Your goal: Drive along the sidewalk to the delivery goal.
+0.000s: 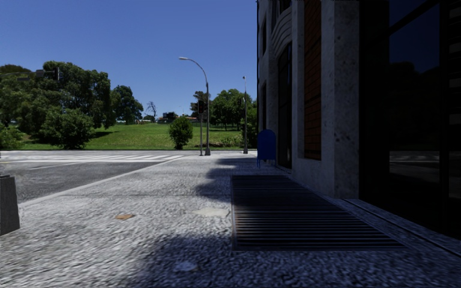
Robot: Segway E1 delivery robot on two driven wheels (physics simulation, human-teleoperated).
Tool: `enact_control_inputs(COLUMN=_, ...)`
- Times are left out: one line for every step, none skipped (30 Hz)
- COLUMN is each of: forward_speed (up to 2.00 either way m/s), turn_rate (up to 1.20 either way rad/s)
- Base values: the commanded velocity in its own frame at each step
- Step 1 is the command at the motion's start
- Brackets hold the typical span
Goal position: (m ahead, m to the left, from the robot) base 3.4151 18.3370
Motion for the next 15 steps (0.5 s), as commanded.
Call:
enact_control_inputs(forward_speed=2.00, turn_rate=0.00)
enact_control_inputs(forward_speed=2.00, turn_rate=0.00)
enact_control_inputs(forward_speed=2.00, turn_rate=0.00)
enact_control_inputs(forward_speed=2.00, turn_rate=0.00)
enact_control_inputs(forward_speed=2.00, turn_rate=0.00)
enact_control_inputs(forward_speed=2.00, turn_rate=0.00)
enact_control_inputs(forward_speed=2.00, turn_rate=0.00)
enact_control_inputs(forward_speed=2.00, turn_rate=0.00)
enact_control_inputs(forward_speed=2.00, turn_rate=0.00)
enact_control_inputs(forward_speed=2.00, turn_rate=0.00)
enact_control_inputs(forward_speed=2.00, turn_rate=0.00)
enact_control_inputs(forward_speed=2.00, turn_rate=0.00)
enact_control_inputs(forward_speed=2.00, turn_rate=0.00)
enact_control_inputs(forward_speed=2.00, turn_rate=0.00)
enact_control_inputs(forward_speed=2.00, turn_rate=0.00)
